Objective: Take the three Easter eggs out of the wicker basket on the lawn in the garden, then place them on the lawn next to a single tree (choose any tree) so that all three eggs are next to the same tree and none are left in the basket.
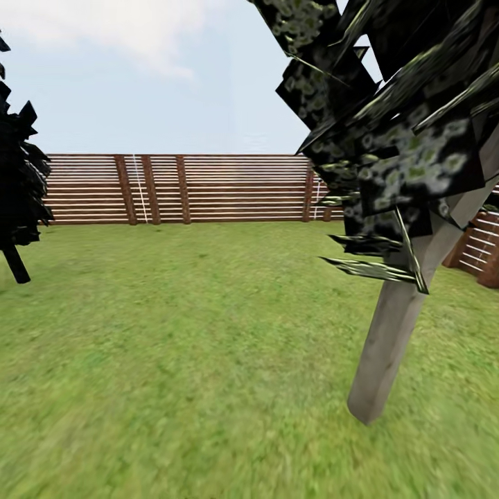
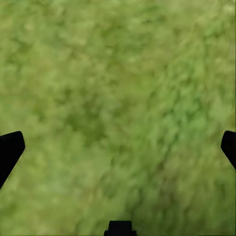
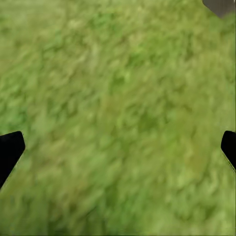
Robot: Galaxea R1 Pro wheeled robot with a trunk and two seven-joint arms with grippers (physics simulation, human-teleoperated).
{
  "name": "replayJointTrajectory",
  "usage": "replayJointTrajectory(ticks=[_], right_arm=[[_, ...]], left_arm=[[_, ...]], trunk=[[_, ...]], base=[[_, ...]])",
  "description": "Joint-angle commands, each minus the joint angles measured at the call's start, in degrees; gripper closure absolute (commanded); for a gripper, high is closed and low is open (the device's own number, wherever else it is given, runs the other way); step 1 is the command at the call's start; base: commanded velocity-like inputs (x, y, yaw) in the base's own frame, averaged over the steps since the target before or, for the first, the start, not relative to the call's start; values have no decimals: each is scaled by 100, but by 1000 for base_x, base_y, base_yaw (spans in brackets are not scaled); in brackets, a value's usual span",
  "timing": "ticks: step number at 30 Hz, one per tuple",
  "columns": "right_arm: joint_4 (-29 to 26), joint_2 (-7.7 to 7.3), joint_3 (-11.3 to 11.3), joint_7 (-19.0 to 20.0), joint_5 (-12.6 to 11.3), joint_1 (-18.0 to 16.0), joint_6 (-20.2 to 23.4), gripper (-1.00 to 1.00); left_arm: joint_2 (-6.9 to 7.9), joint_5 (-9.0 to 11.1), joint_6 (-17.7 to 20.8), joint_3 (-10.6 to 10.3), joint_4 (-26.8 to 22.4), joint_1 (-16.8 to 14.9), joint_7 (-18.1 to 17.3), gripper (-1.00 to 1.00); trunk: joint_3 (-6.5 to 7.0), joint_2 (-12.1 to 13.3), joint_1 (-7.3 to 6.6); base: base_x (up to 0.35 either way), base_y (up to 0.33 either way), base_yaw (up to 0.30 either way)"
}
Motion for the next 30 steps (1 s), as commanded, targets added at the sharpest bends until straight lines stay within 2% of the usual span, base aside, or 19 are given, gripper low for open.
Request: replayJointTrajectory(ticks=[1, 9, 17, 30], right_arm=[[12, 0, 0, 0, -2, -22, -17, -100], [82, -2, -25, 0, -64, -60, -48, -100], [85, 36, 18, -26, 3, -59, -77, -100], [142, 14, 18, -47, -11, -60, -81, -100]], left_arm=[[-1, 5, -18, 4, -32, 0, 1, -100], [-2, 56, -67, 32, -1, 0, 0, -100], [-6, 45, -70, 30, 1, 0, 0, -100], [15, 18, -74, 27, 144, 0, 8, -100]], trunk=[[-5, 0, 0], [-38, 0, 0], [-42, 0, 0], [-42, 0, 0]], base=[[0, 0, 258], [0, 0, 249], [0, 0, 52], [0, 0, 283]])
